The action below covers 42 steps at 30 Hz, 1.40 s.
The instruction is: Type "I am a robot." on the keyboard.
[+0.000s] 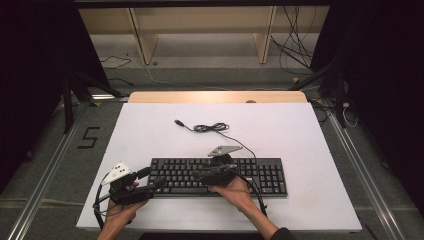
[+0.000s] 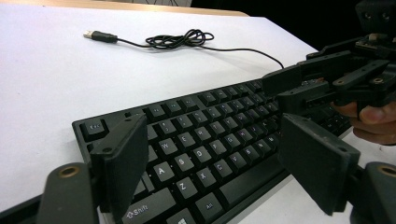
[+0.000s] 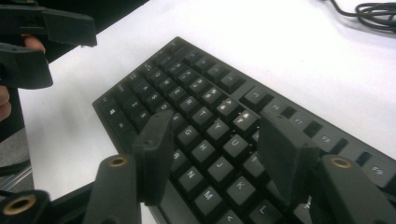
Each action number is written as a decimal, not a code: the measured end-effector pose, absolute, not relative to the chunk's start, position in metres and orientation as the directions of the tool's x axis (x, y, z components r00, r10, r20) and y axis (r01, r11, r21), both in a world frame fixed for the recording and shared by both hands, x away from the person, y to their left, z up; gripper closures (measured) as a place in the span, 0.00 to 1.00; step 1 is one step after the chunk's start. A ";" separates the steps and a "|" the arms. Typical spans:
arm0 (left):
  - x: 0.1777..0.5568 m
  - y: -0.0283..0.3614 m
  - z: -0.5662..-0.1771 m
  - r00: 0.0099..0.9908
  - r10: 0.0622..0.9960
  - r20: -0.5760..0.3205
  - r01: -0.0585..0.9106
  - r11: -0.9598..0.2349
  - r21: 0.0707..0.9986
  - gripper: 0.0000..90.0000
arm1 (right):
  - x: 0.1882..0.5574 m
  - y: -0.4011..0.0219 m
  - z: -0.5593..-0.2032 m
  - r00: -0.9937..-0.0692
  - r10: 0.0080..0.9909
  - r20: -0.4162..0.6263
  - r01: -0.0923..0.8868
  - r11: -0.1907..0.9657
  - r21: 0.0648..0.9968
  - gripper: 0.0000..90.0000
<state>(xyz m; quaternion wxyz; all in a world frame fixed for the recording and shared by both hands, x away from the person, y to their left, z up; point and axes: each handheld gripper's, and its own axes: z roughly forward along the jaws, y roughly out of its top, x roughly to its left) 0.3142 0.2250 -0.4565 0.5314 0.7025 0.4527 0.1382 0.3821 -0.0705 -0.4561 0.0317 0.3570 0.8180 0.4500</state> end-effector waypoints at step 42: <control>0.314 0.225 -0.456 0.554 0.784 -0.281 0.487 -0.031 0.873 0.27 | 0.393 -0.084 -0.469 -0.700 0.692 0.176 0.579 0.406 0.707 1.00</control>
